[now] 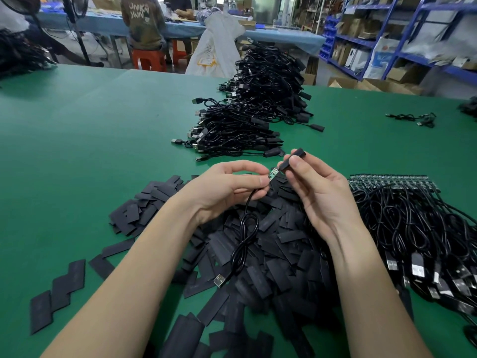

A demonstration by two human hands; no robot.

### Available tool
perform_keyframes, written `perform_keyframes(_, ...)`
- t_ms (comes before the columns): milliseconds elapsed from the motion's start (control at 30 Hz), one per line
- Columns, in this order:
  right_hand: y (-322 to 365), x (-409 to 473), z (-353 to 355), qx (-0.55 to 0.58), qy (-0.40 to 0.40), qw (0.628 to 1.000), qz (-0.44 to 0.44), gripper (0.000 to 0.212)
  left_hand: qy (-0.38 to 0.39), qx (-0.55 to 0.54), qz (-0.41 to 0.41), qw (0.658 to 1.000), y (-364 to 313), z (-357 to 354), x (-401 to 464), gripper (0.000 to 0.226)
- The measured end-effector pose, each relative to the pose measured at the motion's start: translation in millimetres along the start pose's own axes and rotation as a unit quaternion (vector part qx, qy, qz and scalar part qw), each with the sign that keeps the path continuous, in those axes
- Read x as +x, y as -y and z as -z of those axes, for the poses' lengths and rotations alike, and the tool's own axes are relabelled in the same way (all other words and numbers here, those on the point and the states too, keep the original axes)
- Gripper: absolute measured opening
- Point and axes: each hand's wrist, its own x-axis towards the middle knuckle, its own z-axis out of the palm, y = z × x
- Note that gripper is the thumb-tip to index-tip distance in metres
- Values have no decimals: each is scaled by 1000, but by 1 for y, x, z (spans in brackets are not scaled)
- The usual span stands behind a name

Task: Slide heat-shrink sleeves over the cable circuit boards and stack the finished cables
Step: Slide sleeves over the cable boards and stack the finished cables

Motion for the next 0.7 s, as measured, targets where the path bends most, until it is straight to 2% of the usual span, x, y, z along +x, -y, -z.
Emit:
perform_keyframes(267, -1, -1, 0, -10, 11, 1000, -1, 21, 10, -1, 2, 1000, 0, -1, -1, 15)
perform_keyframes(467, 3, -1, 5, -14, 40, 998, -50, 15, 28, 14, -6, 1000, -1, 0, -3, 16)
perform_keyframes(700, 4, -2, 8, -21, 72, 993, -88, 17, 33, 25, -10, 999, -4, 1, -5, 28)
